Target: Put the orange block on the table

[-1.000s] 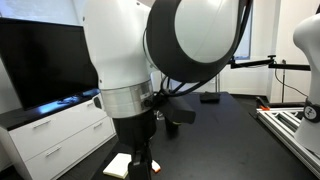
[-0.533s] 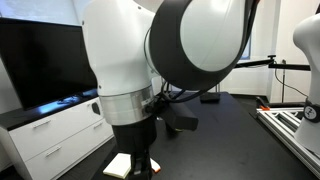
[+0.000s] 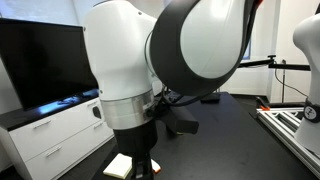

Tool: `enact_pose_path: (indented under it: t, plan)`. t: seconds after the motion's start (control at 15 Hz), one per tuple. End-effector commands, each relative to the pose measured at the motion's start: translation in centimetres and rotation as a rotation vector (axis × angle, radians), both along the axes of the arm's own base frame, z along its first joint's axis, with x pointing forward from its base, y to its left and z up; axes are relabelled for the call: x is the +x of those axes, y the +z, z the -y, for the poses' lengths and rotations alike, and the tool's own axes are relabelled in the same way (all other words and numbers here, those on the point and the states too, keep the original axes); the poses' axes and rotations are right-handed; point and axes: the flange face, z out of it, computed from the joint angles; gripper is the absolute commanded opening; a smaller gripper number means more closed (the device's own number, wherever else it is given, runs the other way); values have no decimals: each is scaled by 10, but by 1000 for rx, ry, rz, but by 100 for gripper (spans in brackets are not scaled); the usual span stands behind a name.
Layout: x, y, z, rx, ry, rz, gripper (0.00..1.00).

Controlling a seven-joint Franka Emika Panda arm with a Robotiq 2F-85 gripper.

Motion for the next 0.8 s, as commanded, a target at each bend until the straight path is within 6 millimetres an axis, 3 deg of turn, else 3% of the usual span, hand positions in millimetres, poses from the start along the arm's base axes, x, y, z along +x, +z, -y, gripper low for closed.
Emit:
enact_pose_path:
  t: [0.0, 0.2, 0.27, 0.33, 0.73]
  plan:
    - [4, 3, 0, 9, 30, 20, 100]
    - [5, 0, -1, 10, 31, 19, 100]
    - [5, 0, -1, 10, 33, 20, 75]
    - [5, 0, -1, 9, 36, 21, 74]
    - [6, -1, 0, 4, 52, 28, 27]
